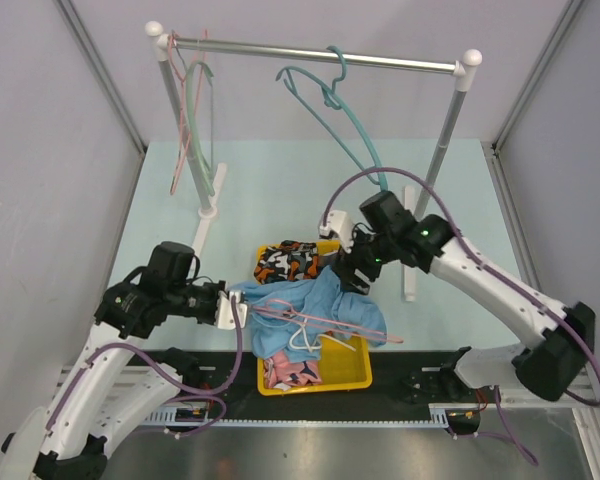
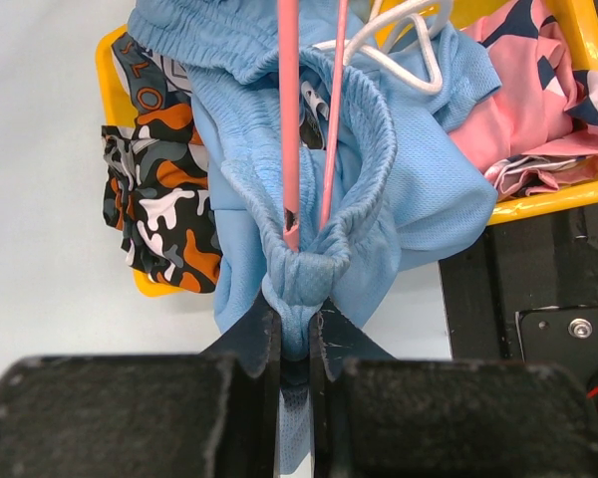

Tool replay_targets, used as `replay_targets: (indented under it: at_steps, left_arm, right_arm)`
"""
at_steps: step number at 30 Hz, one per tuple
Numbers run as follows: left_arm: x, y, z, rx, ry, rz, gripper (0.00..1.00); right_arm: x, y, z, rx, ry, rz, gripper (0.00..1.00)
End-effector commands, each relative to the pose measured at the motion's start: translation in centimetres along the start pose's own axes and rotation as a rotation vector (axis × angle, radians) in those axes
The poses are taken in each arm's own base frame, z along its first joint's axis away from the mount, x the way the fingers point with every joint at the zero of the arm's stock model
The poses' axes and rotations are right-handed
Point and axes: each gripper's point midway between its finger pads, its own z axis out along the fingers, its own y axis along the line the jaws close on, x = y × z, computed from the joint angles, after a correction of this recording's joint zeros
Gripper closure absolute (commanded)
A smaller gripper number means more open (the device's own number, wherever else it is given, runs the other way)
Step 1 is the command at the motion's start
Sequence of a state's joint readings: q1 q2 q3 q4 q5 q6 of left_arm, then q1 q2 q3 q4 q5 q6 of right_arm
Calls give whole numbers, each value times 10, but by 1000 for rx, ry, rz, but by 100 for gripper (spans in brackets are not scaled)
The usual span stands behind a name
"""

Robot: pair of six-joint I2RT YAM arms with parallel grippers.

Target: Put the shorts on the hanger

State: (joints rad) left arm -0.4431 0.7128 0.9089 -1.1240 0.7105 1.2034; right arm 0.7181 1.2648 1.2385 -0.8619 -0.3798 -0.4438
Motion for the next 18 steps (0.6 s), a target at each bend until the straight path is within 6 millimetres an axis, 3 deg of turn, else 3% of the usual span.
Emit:
replay_targets:
  at_steps: [1, 7, 13, 16, 17, 18]
  left_arm:
    - [-14, 4, -2, -14, -53, 21, 100]
    - [-10, 1, -4, -22, -32, 23, 100]
    - [-10, 5, -4, -45, -32, 10, 100]
    - [-11, 8, -4, -54, -35, -7, 100]
    - [-10, 8, -3, -54, -34, -16, 100]
    - [-10, 8, -3, -52, -33, -30, 100]
  right_arm:
    - [-13, -1, 29, -12, 6, 20, 22]
    - [-11, -12, 56, -69, 56, 86, 20]
    - [-1, -10, 71, -138, 108, 133, 31]
    - [-2, -8, 70, -157, 105, 123, 56]
    - [-3, -7, 70, -161, 104, 116, 79]
    - [-1, -5, 67, -169, 111, 112, 91]
